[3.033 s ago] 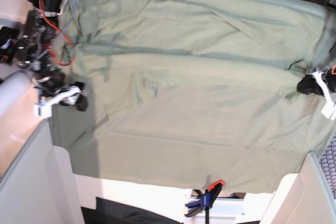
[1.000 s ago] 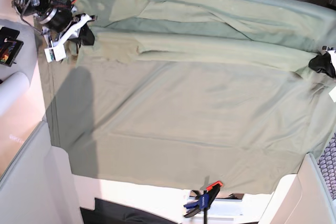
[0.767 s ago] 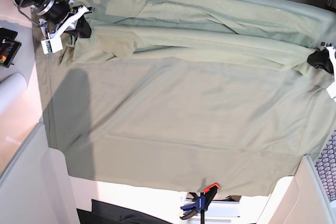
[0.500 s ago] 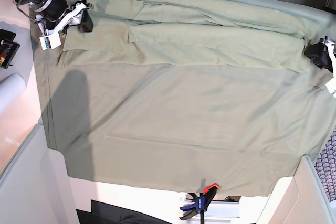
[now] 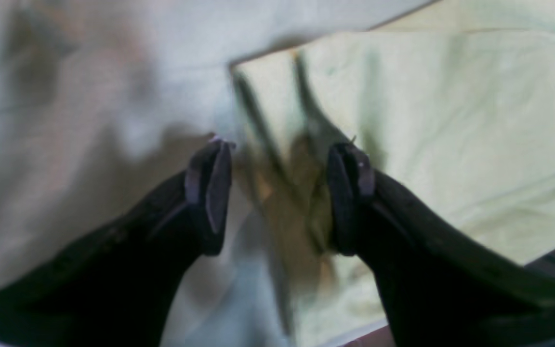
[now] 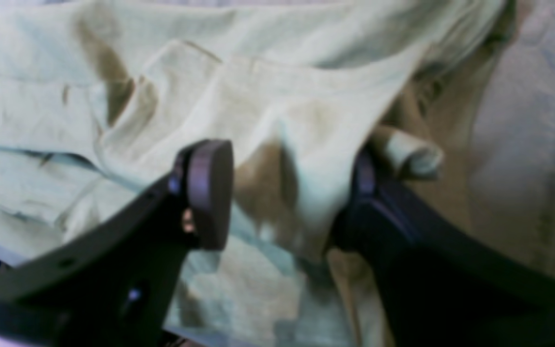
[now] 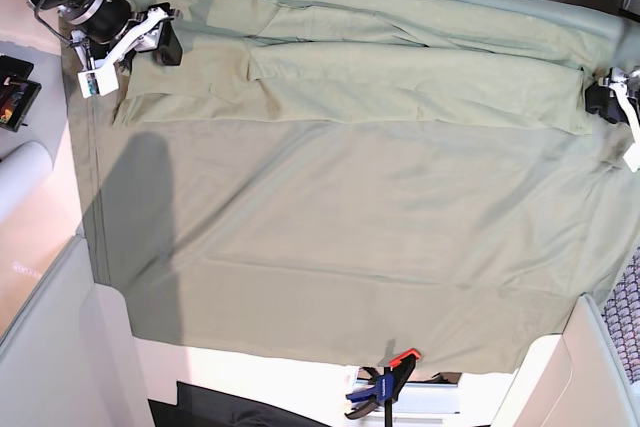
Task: Fold the T-shirt properly
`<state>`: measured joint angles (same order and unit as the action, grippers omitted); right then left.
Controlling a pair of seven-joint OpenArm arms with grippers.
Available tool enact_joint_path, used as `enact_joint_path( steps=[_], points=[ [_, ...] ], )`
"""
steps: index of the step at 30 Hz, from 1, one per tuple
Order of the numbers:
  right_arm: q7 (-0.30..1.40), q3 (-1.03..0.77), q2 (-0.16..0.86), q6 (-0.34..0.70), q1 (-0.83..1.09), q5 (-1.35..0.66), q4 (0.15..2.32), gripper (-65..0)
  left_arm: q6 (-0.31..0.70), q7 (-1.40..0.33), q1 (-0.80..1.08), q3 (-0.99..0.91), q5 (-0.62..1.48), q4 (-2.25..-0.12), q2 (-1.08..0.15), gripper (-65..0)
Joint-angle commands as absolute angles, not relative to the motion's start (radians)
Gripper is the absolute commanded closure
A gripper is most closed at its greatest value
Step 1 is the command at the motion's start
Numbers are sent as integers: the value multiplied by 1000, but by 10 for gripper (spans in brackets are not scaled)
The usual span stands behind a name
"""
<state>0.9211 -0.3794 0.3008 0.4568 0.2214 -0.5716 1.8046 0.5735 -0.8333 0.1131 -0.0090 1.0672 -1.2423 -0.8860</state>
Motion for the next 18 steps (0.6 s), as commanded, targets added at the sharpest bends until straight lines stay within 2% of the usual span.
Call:
enact_joint_path(
  steps=[1, 4, 18],
  points=[
    [902, -387, 313, 459, 214, -584, 1819, -320, 595, -837, 101, -21, 1090, -1251, -914, -352],
    [901, -387, 313, 459, 214, -584, 1819, -320, 622, -859, 104, -21, 1132, -1251, -914, -352],
    [898, -387, 313, 459, 213, -587, 1819, -320, 628, -862, 239, -21, 1171, -1250, -891, -352]
  ],
)
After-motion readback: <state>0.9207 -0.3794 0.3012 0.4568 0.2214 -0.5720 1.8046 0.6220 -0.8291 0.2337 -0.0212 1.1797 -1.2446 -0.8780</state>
